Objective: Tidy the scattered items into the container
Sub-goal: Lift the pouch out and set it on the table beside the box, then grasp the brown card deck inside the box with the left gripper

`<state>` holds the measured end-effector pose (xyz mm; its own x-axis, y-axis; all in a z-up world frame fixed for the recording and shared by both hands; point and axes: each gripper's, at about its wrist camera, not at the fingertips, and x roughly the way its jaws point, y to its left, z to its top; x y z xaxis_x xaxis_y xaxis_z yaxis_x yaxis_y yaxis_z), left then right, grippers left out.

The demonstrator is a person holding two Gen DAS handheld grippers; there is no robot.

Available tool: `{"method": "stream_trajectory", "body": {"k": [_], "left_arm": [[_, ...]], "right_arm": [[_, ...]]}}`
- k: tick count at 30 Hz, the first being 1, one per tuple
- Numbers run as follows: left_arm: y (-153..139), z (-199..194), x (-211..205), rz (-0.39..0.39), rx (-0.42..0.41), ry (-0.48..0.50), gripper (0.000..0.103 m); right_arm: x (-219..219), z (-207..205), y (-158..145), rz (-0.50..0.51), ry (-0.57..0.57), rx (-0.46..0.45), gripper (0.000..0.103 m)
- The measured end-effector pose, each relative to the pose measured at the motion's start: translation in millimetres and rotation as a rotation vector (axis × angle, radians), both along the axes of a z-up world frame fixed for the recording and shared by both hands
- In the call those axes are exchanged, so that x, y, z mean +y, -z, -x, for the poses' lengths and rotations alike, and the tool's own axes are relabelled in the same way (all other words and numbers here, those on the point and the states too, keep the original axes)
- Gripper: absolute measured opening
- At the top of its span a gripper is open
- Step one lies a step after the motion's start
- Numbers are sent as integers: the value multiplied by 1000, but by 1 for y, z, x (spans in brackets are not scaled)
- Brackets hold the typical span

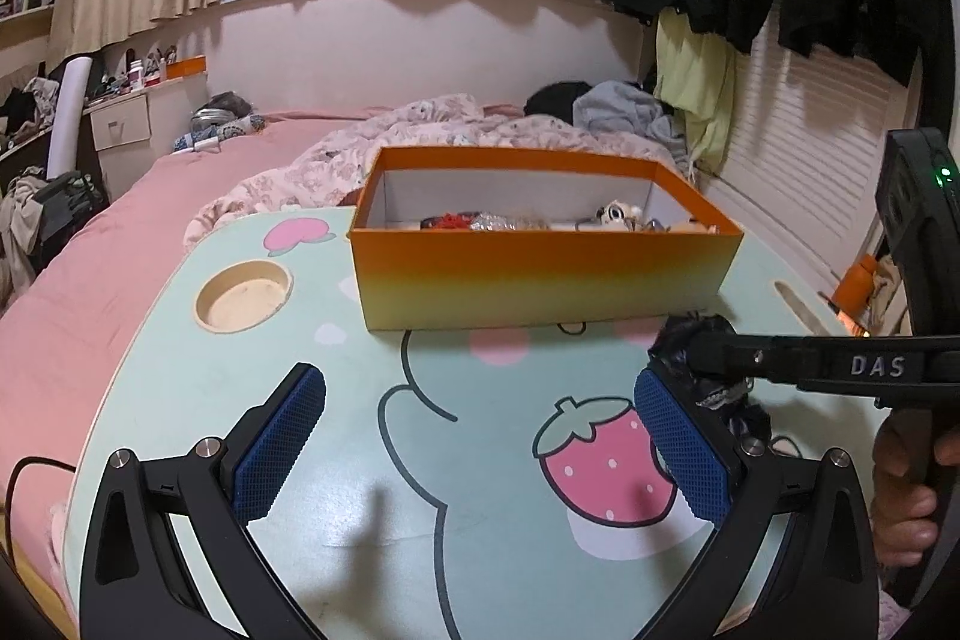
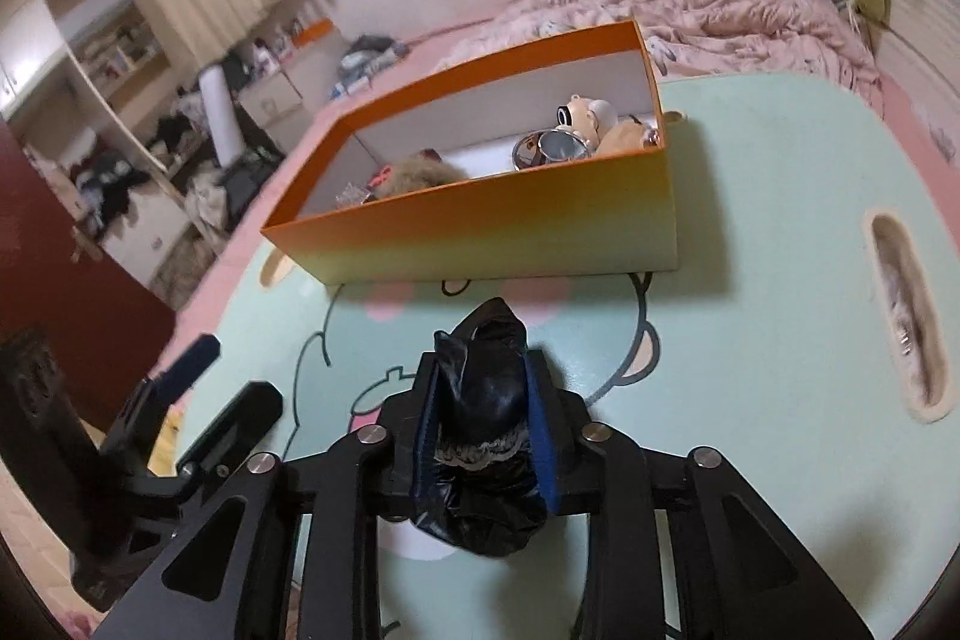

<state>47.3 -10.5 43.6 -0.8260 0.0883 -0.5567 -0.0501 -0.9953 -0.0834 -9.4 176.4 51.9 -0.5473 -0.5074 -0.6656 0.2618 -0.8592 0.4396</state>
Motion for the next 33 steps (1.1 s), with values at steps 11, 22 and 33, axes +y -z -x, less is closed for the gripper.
{"method": "stream_trajectory", "body": {"k": [11, 22, 33], "left_arm": [[-39, 14, -3, -10, 20, 126, 103], [-73, 151, 7, 57, -458, 318, 81], [-43, 172, 26, 38, -632, 339, 79]], "right_arm": [[29, -42, -12, 67, 127, 144, 74], [31, -33, -8, 107, 107, 104, 73], [31, -34, -6, 126, 104, 90, 73]]}}
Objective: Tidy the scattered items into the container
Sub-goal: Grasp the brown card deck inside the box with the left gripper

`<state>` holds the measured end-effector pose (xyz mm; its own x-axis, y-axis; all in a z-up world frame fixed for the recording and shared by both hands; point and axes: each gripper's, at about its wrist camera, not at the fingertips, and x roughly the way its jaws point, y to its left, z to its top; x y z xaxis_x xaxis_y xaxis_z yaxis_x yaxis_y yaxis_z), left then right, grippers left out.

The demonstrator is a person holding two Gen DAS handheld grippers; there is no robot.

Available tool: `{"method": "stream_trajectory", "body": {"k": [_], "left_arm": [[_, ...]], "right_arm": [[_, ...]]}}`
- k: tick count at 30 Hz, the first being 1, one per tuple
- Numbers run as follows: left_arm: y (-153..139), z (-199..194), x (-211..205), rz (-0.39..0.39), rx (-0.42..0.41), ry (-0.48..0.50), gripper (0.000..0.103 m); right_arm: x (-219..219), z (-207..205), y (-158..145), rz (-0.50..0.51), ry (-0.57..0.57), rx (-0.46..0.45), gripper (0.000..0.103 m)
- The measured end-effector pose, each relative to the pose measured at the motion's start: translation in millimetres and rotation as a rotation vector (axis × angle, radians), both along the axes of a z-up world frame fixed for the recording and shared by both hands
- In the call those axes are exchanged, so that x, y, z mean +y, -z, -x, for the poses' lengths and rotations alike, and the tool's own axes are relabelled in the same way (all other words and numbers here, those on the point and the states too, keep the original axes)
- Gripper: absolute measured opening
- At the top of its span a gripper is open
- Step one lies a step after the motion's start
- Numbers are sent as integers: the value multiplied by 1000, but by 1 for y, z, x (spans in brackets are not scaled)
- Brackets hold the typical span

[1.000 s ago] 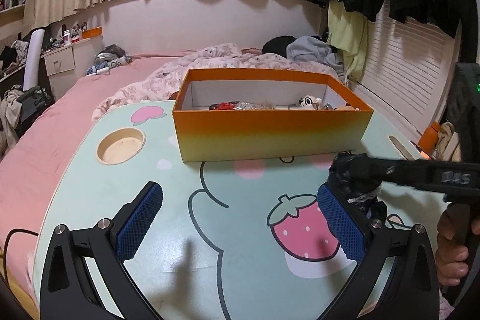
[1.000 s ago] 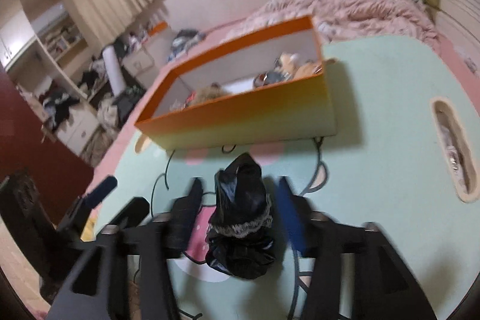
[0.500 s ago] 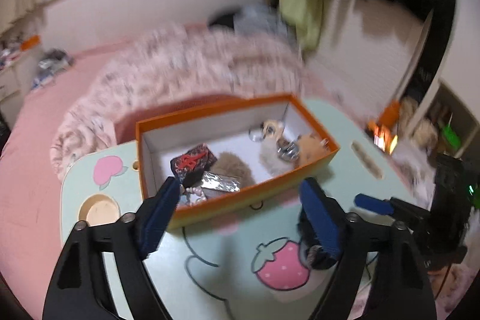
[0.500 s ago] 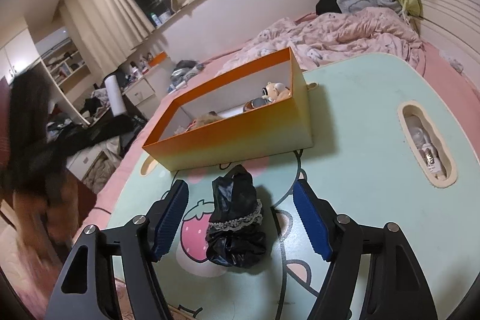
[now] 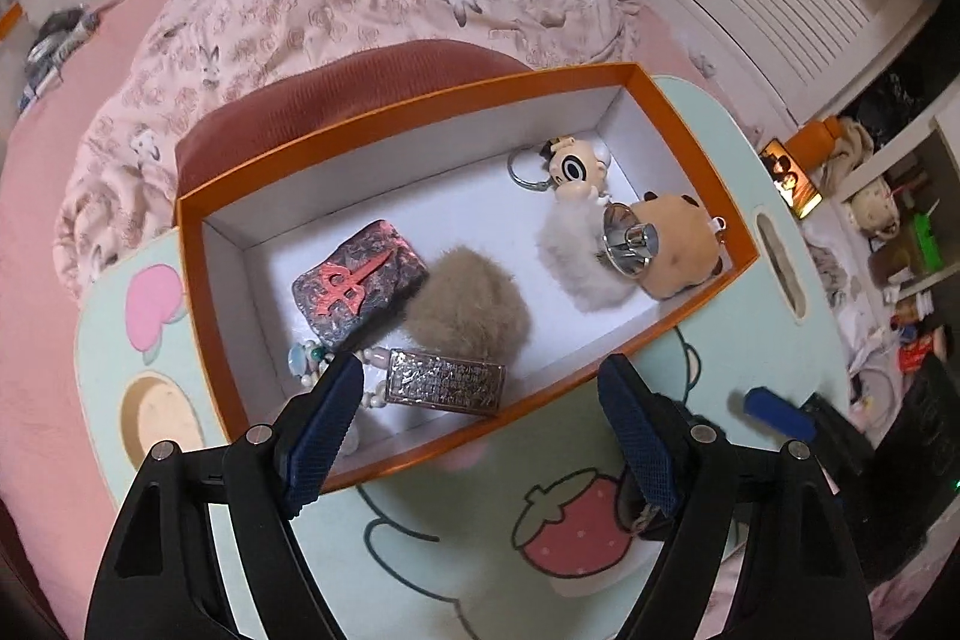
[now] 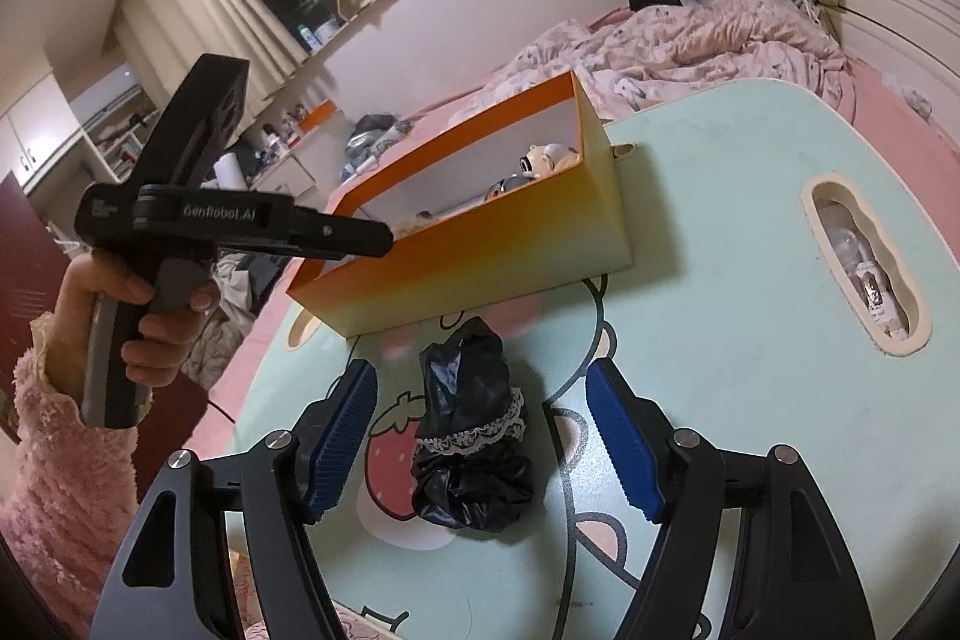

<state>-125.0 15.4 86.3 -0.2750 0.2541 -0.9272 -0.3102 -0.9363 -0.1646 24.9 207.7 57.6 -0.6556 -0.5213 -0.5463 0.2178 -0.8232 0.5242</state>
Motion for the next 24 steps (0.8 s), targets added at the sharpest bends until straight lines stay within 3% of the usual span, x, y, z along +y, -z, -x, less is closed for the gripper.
{"method": "stream_trajectory", "body": {"k": [4, 13, 14, 15, 17, 24], "left_arm": [[-2, 7, -5, -33, -21, -38, 73], [14, 19, -9, 29, -78, -60, 73], [18, 19, -8, 43, -80, -58, 67], [21, 20, -8, 55, -84, -56, 53], [29, 20, -8, 32, -119, -53, 43], [19, 16, -13, 18, -52, -67, 42]], "right_arm": [[-1, -1, 0, 2, 0, -2, 73], [-2, 1, 2, 4, -1, -10, 73], [-1, 2, 2, 4, -1, -11, 73], [-1, 2, 2, 5, 0, -11, 73], [-1, 2, 2, 6, 1, -12, 73], [0, 2, 3, 4, 3, -17, 73]]}}
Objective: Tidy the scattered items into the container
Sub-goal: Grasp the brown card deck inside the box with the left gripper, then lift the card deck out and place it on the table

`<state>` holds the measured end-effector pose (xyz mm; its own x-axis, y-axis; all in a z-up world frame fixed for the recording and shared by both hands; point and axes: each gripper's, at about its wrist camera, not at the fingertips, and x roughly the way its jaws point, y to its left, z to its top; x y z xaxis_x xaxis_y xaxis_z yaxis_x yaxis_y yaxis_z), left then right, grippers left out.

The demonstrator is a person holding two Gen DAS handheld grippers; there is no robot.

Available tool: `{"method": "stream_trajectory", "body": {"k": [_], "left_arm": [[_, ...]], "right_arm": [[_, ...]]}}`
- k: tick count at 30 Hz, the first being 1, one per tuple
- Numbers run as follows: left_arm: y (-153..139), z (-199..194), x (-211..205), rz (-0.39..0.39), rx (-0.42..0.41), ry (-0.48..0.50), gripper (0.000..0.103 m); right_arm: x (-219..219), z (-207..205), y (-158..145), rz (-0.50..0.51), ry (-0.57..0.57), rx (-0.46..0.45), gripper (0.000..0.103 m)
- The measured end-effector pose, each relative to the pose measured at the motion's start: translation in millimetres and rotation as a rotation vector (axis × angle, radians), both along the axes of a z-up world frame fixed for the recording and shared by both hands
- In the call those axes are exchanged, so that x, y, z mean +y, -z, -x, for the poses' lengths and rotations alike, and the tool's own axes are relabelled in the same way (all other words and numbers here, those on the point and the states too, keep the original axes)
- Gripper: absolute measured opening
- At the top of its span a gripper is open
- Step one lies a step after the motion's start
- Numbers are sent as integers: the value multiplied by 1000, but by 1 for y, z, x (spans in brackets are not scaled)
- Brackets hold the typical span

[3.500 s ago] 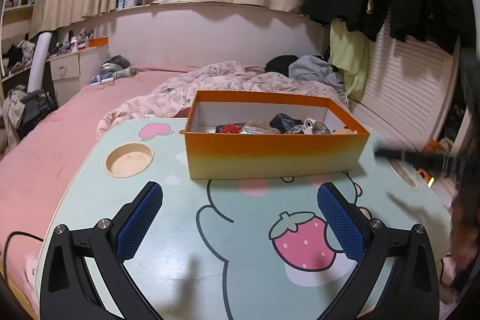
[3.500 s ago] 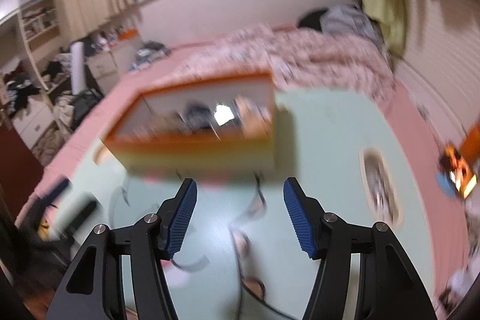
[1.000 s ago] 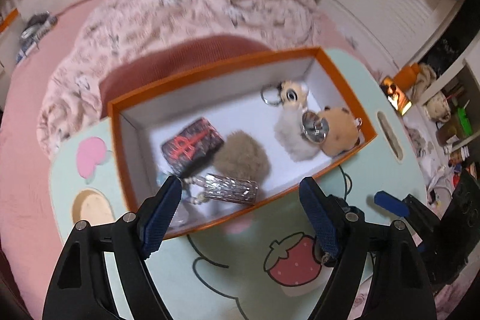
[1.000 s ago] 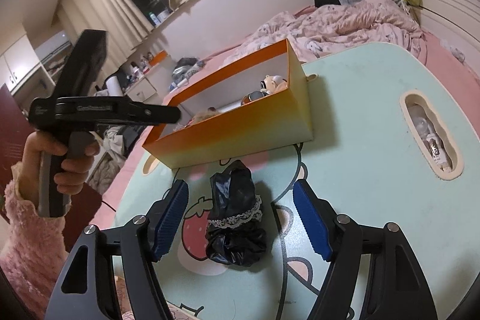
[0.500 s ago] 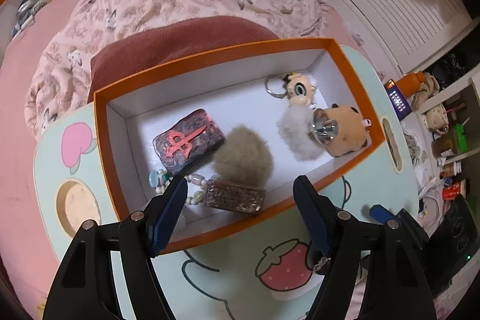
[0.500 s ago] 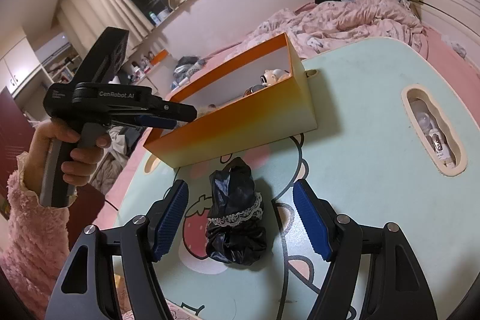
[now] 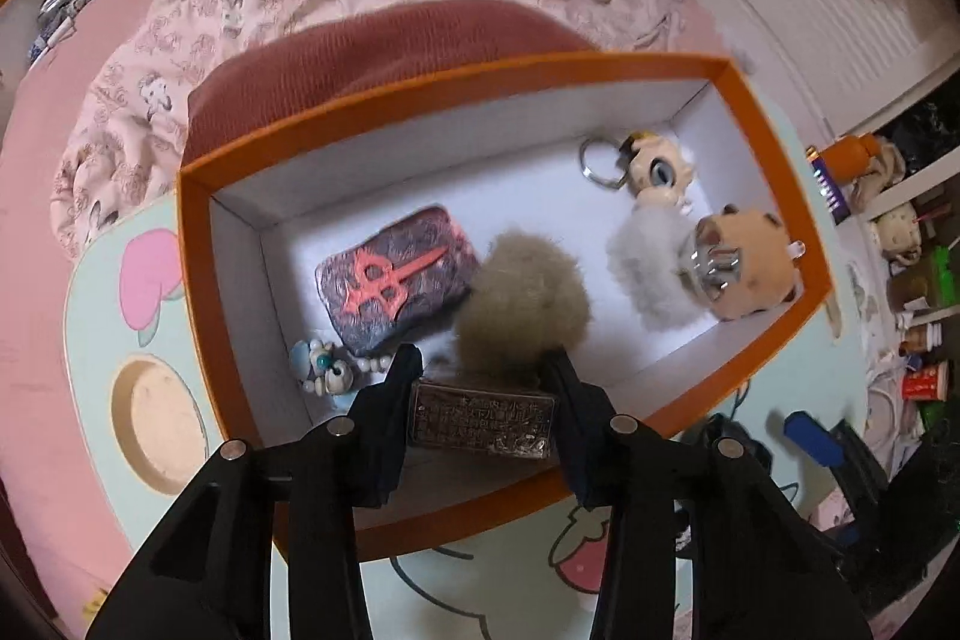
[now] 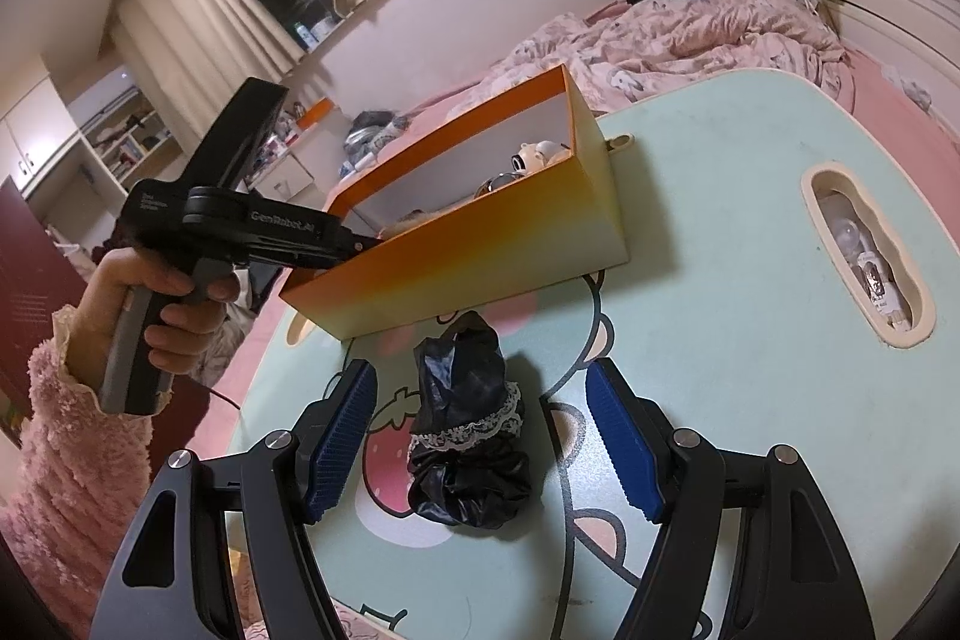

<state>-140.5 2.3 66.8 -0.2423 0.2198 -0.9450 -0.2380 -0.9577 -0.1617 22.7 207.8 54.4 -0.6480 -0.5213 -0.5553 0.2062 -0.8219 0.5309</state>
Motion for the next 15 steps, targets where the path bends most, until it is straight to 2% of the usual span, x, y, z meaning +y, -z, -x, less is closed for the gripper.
{"method": "stream_trajectory", "body": {"k": [3, 6, 9, 12, 15], "left_arm": [[-23, -7, -5, -52, 70, -5, 42], [-59, -31, -6, -119, 189, 2, 42], [-75, -58, -8, -198, 269, 23, 42], [-72, -90, -4, -243, 327, 50, 42], [-46, -120, 8, -233, 355, 77, 42]], "right_arm": [[0, 0, 1, 0, -1, -3, 73], [-1, 0, 2, -1, -1, -7, 73], [-2, 0, 2, -2, -2, -10, 73], [-3, 0, 2, -6, -3, -13, 73], [-3, 0, 3, -7, -2, -13, 73]]}}
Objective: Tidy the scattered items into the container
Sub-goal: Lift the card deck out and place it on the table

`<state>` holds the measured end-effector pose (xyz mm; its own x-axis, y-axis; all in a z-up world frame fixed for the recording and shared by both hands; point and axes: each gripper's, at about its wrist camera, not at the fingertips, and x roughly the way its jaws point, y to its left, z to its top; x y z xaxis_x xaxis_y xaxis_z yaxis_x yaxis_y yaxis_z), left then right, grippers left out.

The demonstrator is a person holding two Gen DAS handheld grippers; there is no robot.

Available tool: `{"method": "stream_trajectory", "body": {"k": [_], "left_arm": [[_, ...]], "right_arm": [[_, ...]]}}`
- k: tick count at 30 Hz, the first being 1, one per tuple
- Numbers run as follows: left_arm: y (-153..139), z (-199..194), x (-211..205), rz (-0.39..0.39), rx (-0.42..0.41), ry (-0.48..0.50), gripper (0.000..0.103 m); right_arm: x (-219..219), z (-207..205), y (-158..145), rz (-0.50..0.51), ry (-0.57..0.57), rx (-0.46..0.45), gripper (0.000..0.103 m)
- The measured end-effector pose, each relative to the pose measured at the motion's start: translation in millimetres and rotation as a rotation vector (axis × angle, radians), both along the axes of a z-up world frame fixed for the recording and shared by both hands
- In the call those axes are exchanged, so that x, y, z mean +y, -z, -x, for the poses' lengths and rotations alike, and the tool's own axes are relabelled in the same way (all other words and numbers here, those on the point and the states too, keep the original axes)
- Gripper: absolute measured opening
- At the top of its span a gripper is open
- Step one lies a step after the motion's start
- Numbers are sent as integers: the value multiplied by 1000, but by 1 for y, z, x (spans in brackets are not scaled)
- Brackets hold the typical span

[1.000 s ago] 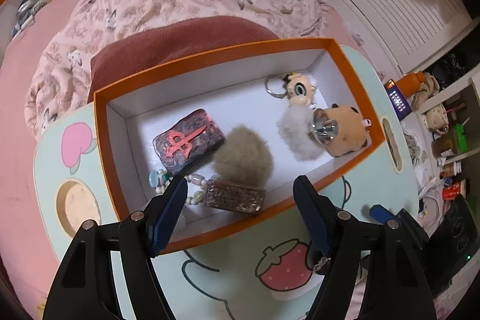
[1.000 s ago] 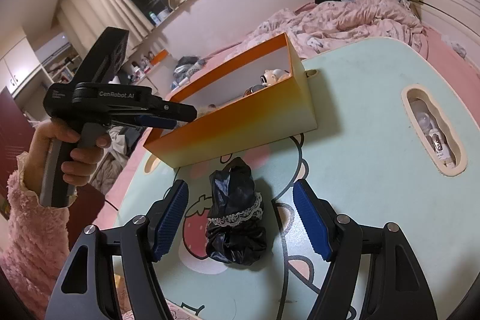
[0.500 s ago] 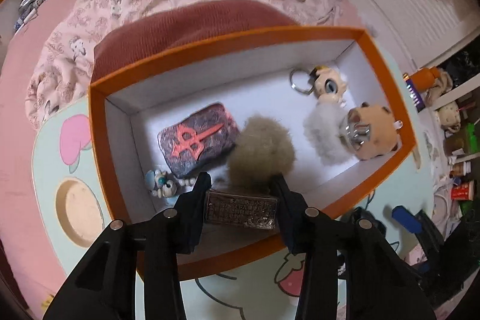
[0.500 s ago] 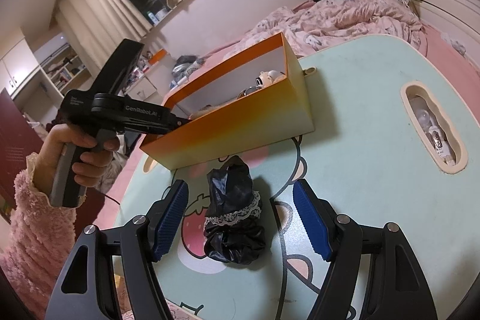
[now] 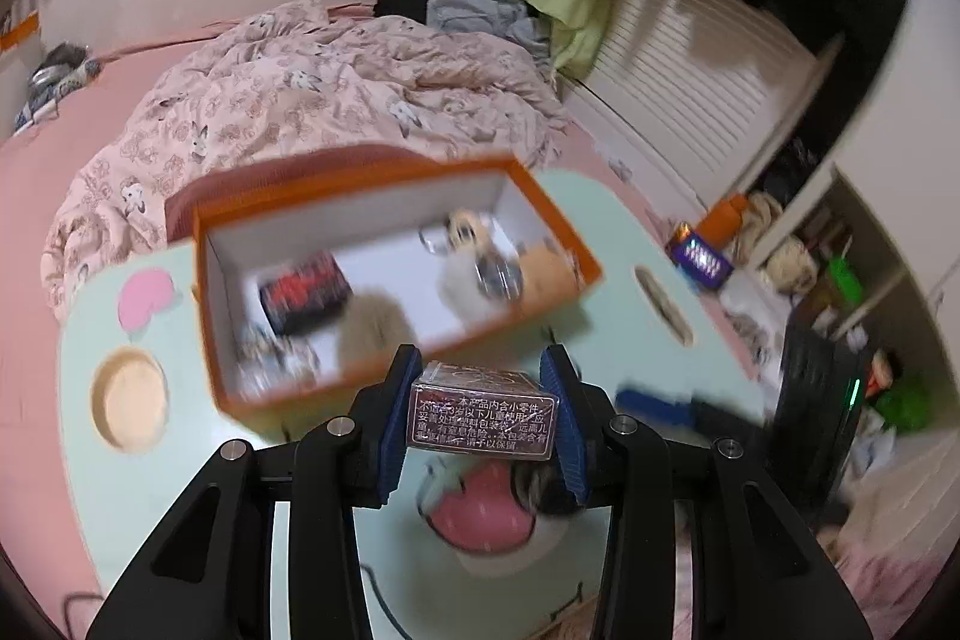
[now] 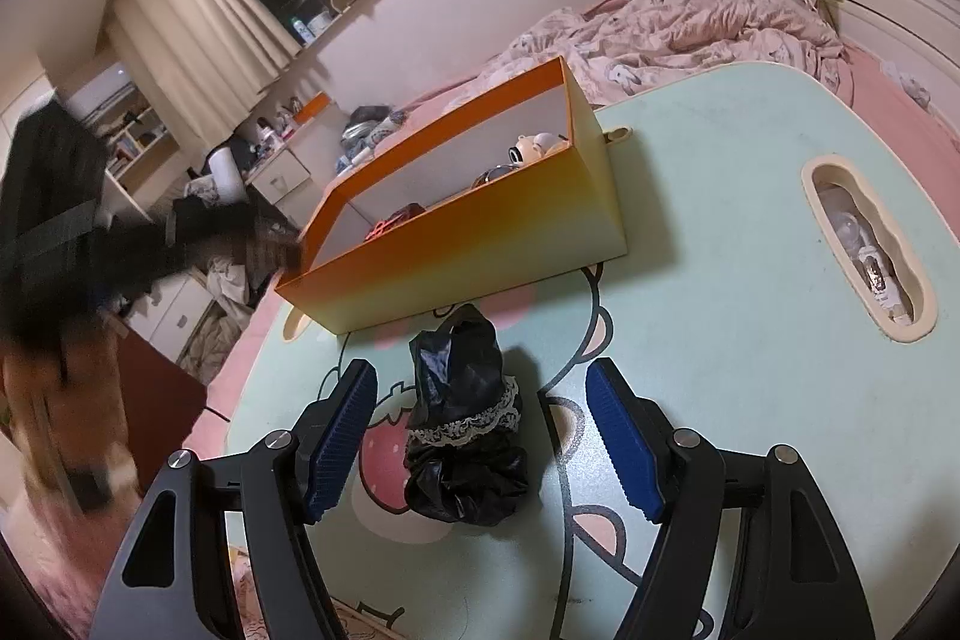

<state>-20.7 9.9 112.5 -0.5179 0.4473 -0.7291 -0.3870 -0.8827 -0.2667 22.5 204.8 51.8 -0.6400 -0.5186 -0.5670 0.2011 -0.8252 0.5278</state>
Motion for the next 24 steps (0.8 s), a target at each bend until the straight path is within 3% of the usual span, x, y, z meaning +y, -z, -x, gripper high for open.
{"method": "stream_trajectory", "body": {"k": [4, 9, 11, 13, 14, 15, 24], "left_arm": [[39, -21, 5, -25, 30, -12, 42], [74, -28, 6, 7, 57, -66, 43], [78, -33, 6, 1, 92, -74, 43], [83, -35, 9, 32, 81, -70, 56], [86, -35, 10, 49, 75, -78, 70], [88, -37, 9, 55, 82, -87, 73], [85, -61, -11, -33, 171, -170, 75]], "right_arm": [[0, 0, 0, 0, -1, -2, 73], [2, 1, 1, 0, 1, -3, 73], [2, 0, 2, -1, -1, -4, 73], [3, 0, 2, -2, -1, -5, 73], [3, 0, 2, -3, -2, -6, 73], [3, 0, 3, -4, -2, -6, 73], [2, -1, 3, -8, -1, -7, 73]]}}
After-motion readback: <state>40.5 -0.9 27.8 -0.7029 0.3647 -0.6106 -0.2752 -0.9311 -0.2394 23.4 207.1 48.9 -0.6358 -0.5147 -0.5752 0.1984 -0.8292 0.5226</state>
